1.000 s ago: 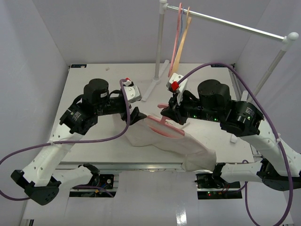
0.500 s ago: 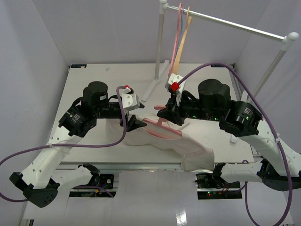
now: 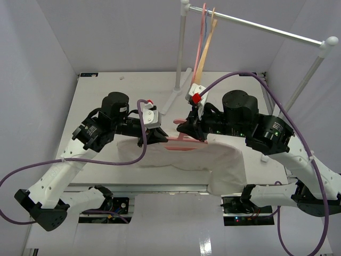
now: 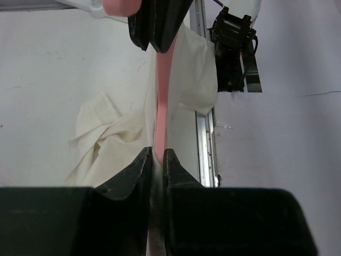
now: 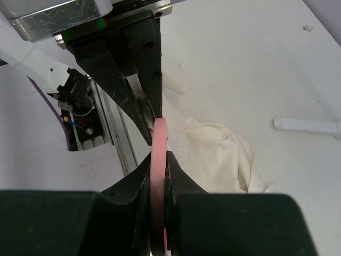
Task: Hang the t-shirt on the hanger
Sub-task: Place the hanger at the clothesline.
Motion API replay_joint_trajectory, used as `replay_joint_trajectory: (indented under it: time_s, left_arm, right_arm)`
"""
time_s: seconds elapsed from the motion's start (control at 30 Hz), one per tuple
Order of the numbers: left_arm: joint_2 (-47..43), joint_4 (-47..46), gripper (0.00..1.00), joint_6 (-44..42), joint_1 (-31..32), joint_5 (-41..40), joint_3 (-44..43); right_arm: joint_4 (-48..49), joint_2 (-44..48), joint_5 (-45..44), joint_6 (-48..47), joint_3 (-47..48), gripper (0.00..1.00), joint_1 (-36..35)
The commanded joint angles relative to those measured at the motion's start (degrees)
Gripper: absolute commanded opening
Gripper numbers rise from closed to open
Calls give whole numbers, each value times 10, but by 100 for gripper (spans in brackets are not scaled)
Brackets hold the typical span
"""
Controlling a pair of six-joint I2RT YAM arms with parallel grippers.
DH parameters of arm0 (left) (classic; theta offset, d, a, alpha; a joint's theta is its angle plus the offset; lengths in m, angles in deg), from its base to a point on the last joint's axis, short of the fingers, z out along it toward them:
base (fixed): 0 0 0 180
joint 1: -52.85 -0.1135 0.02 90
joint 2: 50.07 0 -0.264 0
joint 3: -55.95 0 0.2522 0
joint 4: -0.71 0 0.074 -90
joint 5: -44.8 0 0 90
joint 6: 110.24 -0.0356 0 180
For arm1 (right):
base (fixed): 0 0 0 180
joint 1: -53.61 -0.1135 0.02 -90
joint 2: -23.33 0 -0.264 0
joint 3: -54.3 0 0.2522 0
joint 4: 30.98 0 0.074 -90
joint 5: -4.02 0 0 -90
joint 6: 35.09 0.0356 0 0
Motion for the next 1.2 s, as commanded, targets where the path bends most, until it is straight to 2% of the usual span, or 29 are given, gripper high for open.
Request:
replay_joint_trajectory:
  time_s: [0.0,0.07,0.2,0.23,0.27,0.3,0.47,0.5,0.57,0.67,0.7,0.73,0.83,0.93,1.03,1.17]
  left_arm:
    - [8,4,11,-11,-1,18,-2]
    - [12,7,1,-14,-1,24,-2]
    - [15,11,0,-17,-1,29,0]
    - [15,11,16,-15,-1,33,0]
    - [16,11,36,-11,0,34,-1]
    - [17,10,48,-7,0,31,-3]
    - [24,13,50,2,4,-10,-6]
    - [25,14,48,1,5,-15,-6]
    - [26,12,37,-1,6,-26,-4]
    - [29,13,4,-3,6,-28,-9]
    - [30,13,0,-3,6,-30,-11]
    - [31,13,0,-4,6,-31,-13]
    - [24,20,0,-15,6,-29,-19]
    - [0,23,0,4,6,-81,-13]
    - [-31,37,0,4,6,-95,1]
    - [-46,42,0,5,6,-109,6]
  right_arm:
    - [61,13,8,8,10,8,-1]
    - [62,15,5,8,7,8,-1]
    - [62,15,1,8,2,8,-1]
    - [61,13,1,8,2,8,-1]
    - [62,12,3,8,2,8,0]
    - [62,11,4,8,2,8,-1]
    - [69,6,9,9,2,8,-1]
    - [70,5,9,9,2,8,-1]
    - [73,2,12,9,1,8,0]
    - [74,2,19,10,-4,8,-1]
    - [73,2,19,9,-7,8,-1]
    - [70,3,21,7,-10,13,-1]
    - [33,10,27,-11,-18,44,-1]
    - [24,71,6,-45,-96,78,-1]
    - [27,119,22,-70,-148,82,-1]
    - [8,152,49,-98,-161,83,-1]
